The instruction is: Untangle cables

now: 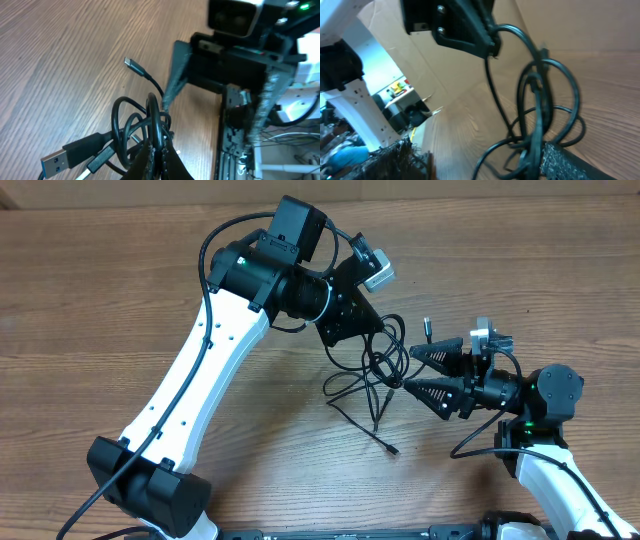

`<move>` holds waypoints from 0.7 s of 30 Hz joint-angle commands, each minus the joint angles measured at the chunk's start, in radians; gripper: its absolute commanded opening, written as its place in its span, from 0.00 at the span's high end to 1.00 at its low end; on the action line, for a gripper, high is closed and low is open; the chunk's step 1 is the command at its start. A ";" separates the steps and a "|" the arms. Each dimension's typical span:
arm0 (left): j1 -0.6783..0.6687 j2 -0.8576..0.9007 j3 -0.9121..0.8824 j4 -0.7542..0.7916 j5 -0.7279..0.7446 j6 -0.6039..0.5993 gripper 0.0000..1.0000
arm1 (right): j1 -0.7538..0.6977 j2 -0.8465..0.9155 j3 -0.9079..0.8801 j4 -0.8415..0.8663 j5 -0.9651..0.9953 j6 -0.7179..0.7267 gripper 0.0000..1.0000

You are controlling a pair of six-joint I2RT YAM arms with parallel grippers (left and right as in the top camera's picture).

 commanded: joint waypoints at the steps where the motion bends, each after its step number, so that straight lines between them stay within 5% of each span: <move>1: 0.004 0.003 0.009 0.000 0.074 0.027 0.96 | 0.004 0.009 0.020 -0.035 0.042 -0.077 0.18; 4: 0.004 0.003 0.009 -0.002 0.075 0.026 0.96 | 0.004 0.009 0.020 -0.082 0.074 -0.106 0.19; 21: 0.003 0.003 0.009 0.055 0.187 0.010 0.95 | 0.004 0.009 0.020 -0.156 0.086 -0.150 0.66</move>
